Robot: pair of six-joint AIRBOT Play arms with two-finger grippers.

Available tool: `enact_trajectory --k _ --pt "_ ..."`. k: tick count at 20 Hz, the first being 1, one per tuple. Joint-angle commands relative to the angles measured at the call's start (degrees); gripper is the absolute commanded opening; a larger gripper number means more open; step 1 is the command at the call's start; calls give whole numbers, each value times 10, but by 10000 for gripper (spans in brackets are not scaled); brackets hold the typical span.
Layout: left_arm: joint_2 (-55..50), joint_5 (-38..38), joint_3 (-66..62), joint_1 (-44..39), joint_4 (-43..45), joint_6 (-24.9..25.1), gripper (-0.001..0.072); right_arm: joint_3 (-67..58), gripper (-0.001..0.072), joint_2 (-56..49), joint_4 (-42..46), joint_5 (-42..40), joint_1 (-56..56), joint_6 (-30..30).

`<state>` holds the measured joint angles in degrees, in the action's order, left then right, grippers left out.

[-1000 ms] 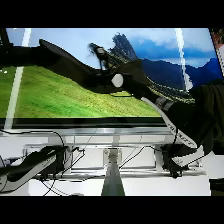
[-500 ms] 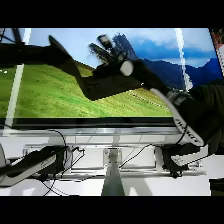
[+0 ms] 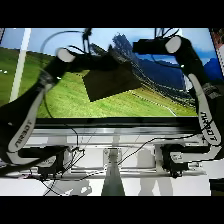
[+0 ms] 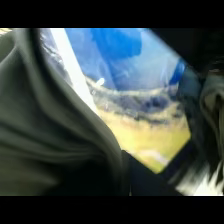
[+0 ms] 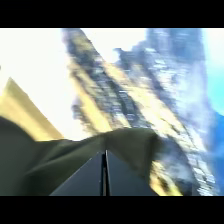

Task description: Fold the clothes and pants, and hang the long-sleeved shirts on hangers.

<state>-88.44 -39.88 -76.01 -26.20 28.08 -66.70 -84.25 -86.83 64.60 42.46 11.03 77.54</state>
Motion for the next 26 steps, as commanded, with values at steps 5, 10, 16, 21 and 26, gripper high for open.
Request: enact_trajectory --k 5,10,16,21,26 --pt "-19 85 -1 -19 -32 47 697 0 10 -9 71 36 -87 0" --pt "20 57 -1 0 -26 107 697 0 9 -95 -15 199 -153 -86" --pt "28 57 -1 3 -26 107 697 0 615 -195 -236 284 -158 -204" --pt "27 57 -1 3 -9 106 697 0 623 -239 -237 253 -104 -123" --pt "27 49 -1 3 9 106 696 0 623 -254 -239 251 -41 -123"
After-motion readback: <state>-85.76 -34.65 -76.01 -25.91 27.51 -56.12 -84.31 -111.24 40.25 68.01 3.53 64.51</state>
